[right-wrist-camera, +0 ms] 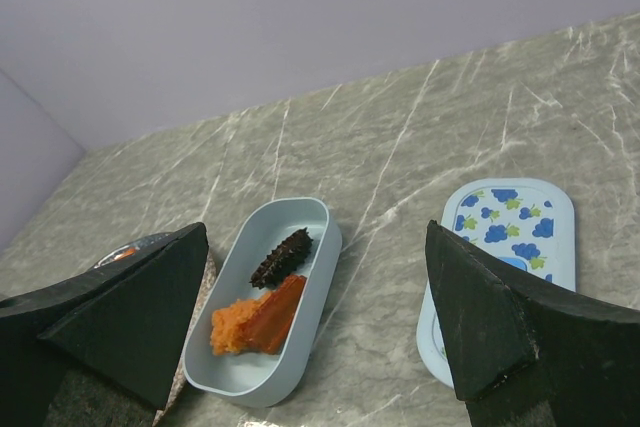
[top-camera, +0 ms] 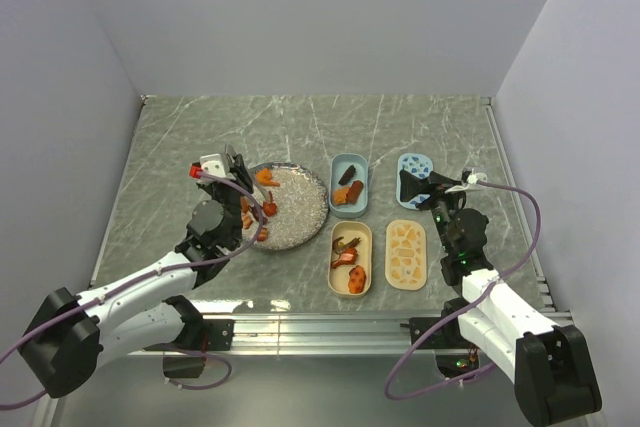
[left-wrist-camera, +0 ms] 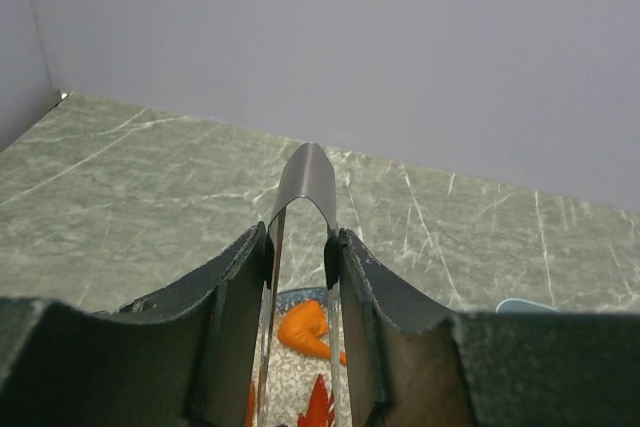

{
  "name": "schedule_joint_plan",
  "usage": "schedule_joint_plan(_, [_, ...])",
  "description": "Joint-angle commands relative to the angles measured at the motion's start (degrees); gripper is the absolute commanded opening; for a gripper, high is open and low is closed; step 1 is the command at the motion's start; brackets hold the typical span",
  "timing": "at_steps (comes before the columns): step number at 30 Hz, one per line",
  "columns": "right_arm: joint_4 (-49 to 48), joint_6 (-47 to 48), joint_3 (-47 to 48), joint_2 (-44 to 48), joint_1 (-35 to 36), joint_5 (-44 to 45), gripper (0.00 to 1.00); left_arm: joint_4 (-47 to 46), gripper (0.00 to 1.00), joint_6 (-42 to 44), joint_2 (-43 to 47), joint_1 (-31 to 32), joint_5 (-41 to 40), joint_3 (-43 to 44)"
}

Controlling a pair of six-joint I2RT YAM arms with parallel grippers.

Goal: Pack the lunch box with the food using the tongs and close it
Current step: Pick up the food using the clamp

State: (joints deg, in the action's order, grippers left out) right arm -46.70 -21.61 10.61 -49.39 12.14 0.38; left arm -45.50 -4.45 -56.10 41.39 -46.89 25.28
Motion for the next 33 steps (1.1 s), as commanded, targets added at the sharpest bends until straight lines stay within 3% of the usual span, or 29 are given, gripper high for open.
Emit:
schedule_joint_plan(1, [-2.52, 0.34, 2.57, -0.01, 0.43, -0.12, 0.96, -1.17, 0.39, -2.14, 1.25, -0.25, -0.83, -0.75])
schedule_joint_plan(7, [-2.26, 0.25, 2.66, -0.01, 0.43, -0.21, 0.96, 0.67, 0.38, -3.11, -0.07, -0.25, -0.57, -0.06])
schedule_joint_plan(16, [-2.35, 0.42, 2.75, -0.45, 0.34, -0.21, 0.96, 1.9, 0.39, -3.29, 4.85, -0.25, -1.71, -2.25])
schedule_joint_plan(33, [-2.26, 0.34, 2.75, -0.36, 0.43, -0.21, 0.96, 6.38, 0.34, -5.83, 2.31, -0.25, -1.45, -1.2])
